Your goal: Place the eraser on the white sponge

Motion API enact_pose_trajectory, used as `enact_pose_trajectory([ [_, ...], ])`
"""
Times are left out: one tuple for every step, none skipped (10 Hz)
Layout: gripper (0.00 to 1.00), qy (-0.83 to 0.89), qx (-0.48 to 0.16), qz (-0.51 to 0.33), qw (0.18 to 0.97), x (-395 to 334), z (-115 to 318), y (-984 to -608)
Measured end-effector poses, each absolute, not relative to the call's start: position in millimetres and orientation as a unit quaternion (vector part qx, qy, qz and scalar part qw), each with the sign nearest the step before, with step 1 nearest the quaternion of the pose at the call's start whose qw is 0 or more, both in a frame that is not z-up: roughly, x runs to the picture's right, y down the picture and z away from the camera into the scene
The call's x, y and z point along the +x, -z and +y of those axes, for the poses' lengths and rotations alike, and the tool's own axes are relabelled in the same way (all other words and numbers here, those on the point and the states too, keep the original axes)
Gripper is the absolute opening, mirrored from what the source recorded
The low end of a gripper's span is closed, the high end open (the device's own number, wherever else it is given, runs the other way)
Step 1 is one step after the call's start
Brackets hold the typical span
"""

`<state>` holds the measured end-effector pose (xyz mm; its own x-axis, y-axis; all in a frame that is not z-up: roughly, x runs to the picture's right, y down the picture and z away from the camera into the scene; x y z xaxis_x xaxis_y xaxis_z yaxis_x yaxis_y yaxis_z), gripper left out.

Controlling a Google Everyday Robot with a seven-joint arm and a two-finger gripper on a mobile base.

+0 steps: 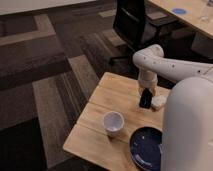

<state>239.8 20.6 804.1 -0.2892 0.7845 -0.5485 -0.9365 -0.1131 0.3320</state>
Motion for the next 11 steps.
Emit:
enact_pose_trajectory([
  [0.00, -0.737, -0.119, 0.320, 0.583, 241, 21, -804],
  [0.00, -0.748, -0.123, 0.319, 0.569, 250, 23, -805],
  [0.00, -0.758, -0.127, 0.319, 0.554, 265, 27, -808],
  [0.00, -0.764, -0.133, 0.318, 0.545, 278, 29, -815],
  [0.00, -0.768, -0.133, 0.319, 0.539, 290, 29, -819],
  [0.00, -0.771, -0.133, 0.322, 0.533, 306, 27, -824],
  [0.00, -0.772, -0.134, 0.324, 0.530, 315, 25, -829],
  [0.00, -0.776, -0.131, 0.329, 0.522, 330, 26, -834],
  [0.00, -0.780, -0.133, 0.334, 0.513, 342, 29, -840],
  [0.00, -0.780, -0.133, 0.336, 0.510, 346, 29, -844],
  [0.00, -0.781, -0.137, 0.337, 0.508, 350, 30, -848],
])
